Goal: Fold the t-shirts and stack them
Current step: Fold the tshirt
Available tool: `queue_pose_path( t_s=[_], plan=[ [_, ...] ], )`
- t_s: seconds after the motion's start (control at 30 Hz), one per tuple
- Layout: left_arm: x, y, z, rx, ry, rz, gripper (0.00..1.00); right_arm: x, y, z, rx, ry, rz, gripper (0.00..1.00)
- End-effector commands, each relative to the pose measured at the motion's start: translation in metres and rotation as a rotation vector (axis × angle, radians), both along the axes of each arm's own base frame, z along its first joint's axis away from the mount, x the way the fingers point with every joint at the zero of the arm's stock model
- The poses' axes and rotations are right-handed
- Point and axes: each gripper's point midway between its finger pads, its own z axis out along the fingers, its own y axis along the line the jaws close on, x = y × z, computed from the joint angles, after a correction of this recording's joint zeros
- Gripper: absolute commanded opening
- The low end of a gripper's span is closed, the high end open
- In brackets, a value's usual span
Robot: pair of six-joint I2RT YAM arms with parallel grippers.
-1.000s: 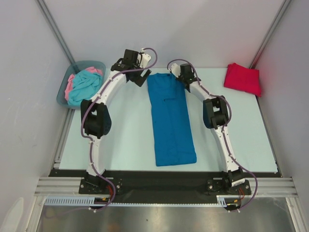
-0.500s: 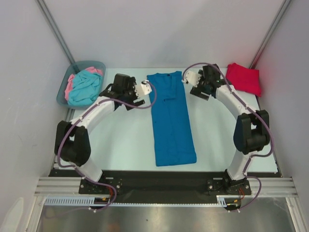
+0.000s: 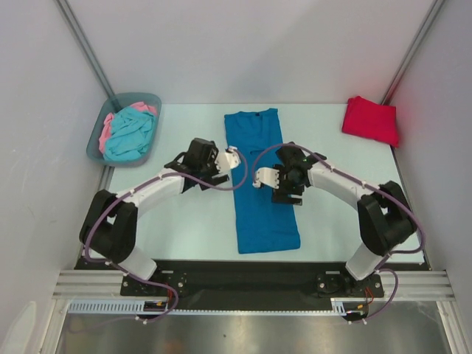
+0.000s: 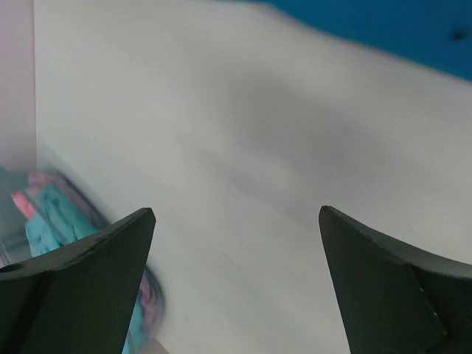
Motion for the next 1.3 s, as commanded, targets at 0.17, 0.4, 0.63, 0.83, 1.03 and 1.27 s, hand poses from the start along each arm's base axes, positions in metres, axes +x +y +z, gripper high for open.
queue_pose_path(
  t_s=[0.17,0.4,0.63,0.83,1.03,1.27],
  plan=[
    [0.039,0.100,0.011,-0.088,-0.051,0.594,1.00,-0.081,0.054,0.031,0.104,-0.013,0.111,0.90],
    [0.038,0.119,0.009,-0.166,-0.037,0.699,1.00,-0.104,0.054,0.018,0.072,0.017,0.155,0.84],
    [0.038,0.106,0.035,-0.292,-0.021,0.715,1.00,-0.146,0.063,0.011,0.088,0.037,0.245,0.81],
    [0.046,0.102,0.060,-0.292,-0.025,0.697,1.00,-0.160,0.066,0.021,0.126,0.028,0.260,0.82],
    [0.043,0.115,0.086,-0.248,-0.091,0.699,1.00,-0.176,0.042,0.007,0.077,0.016,0.326,0.81],
    [0.019,0.123,0.084,-0.230,-0.116,0.673,1.00,-0.098,-0.011,0.054,-0.018,-0.320,0.181,0.90]
  ],
)
